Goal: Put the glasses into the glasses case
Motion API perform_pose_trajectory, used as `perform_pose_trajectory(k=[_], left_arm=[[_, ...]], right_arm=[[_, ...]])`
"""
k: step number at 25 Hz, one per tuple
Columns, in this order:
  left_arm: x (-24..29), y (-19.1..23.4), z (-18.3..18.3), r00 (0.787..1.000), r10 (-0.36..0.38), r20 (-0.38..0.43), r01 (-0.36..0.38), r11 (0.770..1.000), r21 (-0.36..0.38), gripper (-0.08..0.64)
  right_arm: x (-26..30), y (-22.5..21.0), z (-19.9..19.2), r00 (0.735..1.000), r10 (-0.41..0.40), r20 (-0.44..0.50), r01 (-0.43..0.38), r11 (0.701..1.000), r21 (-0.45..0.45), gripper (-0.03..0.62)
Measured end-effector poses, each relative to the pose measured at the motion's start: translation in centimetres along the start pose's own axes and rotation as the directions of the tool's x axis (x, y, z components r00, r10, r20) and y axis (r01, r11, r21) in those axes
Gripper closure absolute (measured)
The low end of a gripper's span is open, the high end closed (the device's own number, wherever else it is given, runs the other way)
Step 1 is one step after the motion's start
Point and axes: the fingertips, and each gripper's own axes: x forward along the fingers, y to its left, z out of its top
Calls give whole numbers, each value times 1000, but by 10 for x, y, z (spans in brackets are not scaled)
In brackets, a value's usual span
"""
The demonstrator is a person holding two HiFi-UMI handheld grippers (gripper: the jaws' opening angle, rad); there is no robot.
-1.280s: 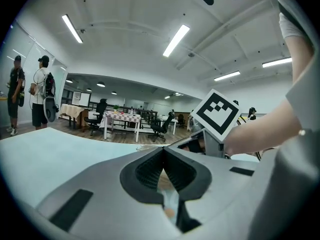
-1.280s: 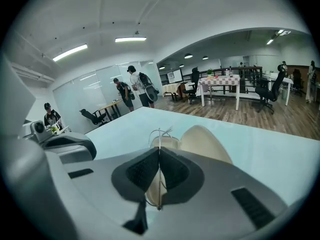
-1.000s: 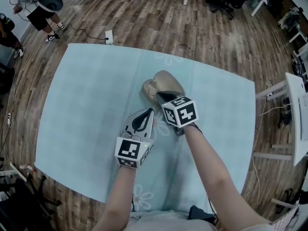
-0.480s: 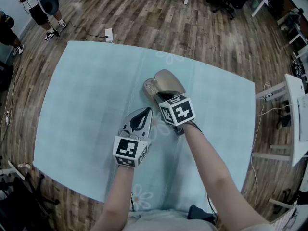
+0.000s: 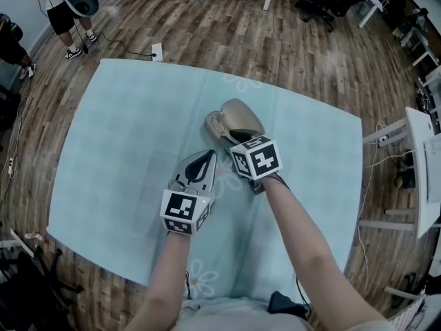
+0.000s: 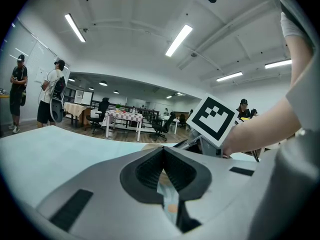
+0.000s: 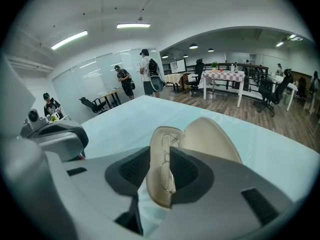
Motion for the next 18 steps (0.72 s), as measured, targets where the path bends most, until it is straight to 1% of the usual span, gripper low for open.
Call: perform_pose_trajectory(k=[2, 4, 7, 11, 18], left_arm=[[-1, -2, 3, 1000, -2, 1, 2, 1000, 6, 552], [-3, -5, 6, 1000, -5, 3, 5, 1000, 12, 552], [-7, -9, 11, 1000, -7, 6, 7, 1000, 19, 552], [-12, -13, 18, 1000, -6, 7, 6, 999, 34, 552], [-26, -23, 29, 1000, -2, 22, 0, 998, 62, 552]], right_arm=[[-4, 3, 2, 1000, -1, 5, 1, 1000, -2, 471], [-9, 5, 3, 1000, -13, 13, 13, 1000, -4, 510], [-20, 6, 5, 999, -38, 27, 38, 999, -9, 584], [-31, 11, 9, 998, -30, 55, 30, 1000, -4, 584], [-51, 22, 10, 995, -41, 89, 43, 999, -21, 586]])
